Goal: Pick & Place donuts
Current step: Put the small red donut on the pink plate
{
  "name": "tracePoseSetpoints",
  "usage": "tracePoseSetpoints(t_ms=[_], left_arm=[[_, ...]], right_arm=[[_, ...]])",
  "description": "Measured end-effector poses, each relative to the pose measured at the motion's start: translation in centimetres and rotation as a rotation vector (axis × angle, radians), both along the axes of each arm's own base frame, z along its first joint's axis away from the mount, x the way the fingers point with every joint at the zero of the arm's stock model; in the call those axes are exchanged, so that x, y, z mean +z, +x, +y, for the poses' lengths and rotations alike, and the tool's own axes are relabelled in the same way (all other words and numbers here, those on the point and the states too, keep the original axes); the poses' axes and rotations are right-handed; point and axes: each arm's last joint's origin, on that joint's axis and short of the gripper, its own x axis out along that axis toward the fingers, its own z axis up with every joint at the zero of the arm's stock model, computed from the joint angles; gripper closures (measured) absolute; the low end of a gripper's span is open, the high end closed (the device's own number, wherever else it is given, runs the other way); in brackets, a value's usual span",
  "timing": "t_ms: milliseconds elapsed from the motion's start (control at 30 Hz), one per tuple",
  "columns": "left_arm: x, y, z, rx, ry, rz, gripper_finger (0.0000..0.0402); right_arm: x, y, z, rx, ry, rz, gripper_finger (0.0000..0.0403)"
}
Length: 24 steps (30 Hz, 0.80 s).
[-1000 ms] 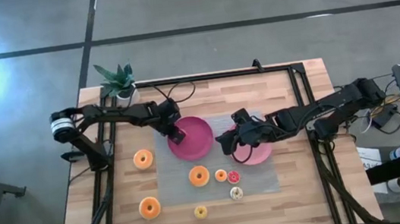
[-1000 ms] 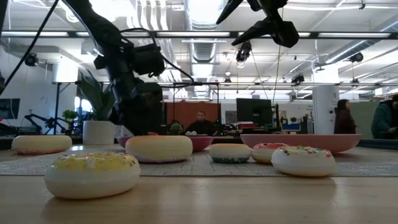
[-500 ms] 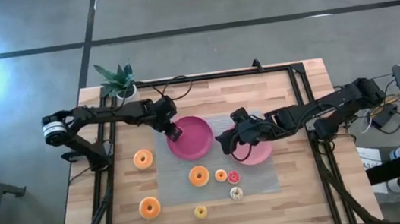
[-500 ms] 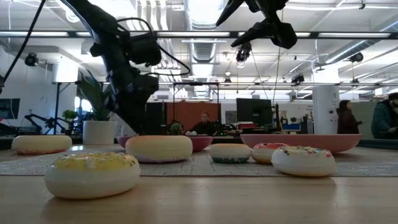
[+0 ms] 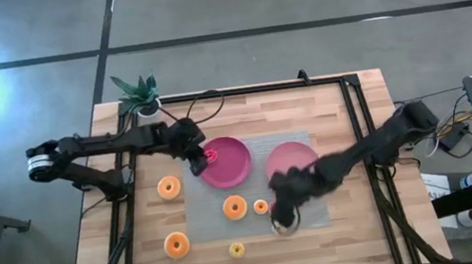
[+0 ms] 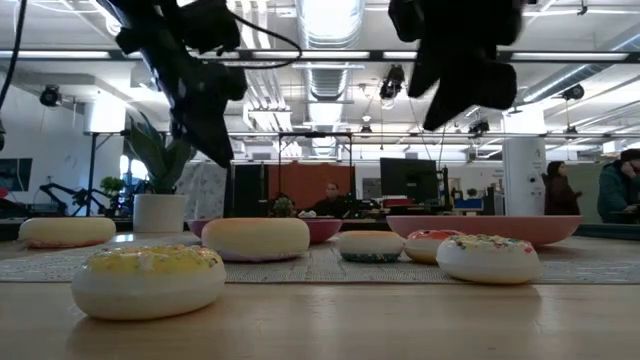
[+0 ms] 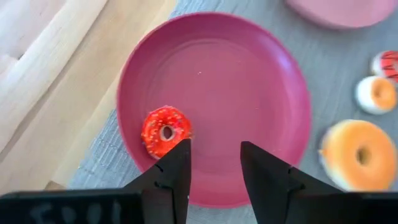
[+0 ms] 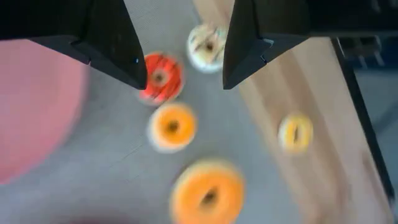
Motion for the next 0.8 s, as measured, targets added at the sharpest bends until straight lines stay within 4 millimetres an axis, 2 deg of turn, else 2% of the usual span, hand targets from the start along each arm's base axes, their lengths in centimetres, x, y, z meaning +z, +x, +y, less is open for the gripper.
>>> tracePoseSetpoints(t_ms=[133, 233, 567, 667, 800], left_arm=[[0.7, -0.3, -0.4, -0.013, 0.006, -0.033, 0.0289], [0.8, -0.3, -0.5, -0.014, 0.006, -0.035, 0.0289], [0.8, -0.4, -0.5, -0.007, 0.000, -0.036, 0.0289], [0.8, -0.4, -0.6, -0.007, -0.001, -0.035, 0.0289], [0.8, -0.4, -0.6, -0.006, -0.002, -0.036, 0.0289]], right_arm=[[-2.0, 0.7, 3.2, 0.147, -0.058, 0.047, 0.0213], [-3.3, 1.4, 4.4, 0.192, -0.097, 0.096, 0.0219], [-6.0, 3.5, 5.5, 0.216, -0.190, 0.203, 0.0230], [-6.2, 3.7, 5.6, 0.204, -0.194, 0.214, 0.0230], [-5.3, 3.8, 5.5, 0.182, -0.235, 0.200, 0.0230]])
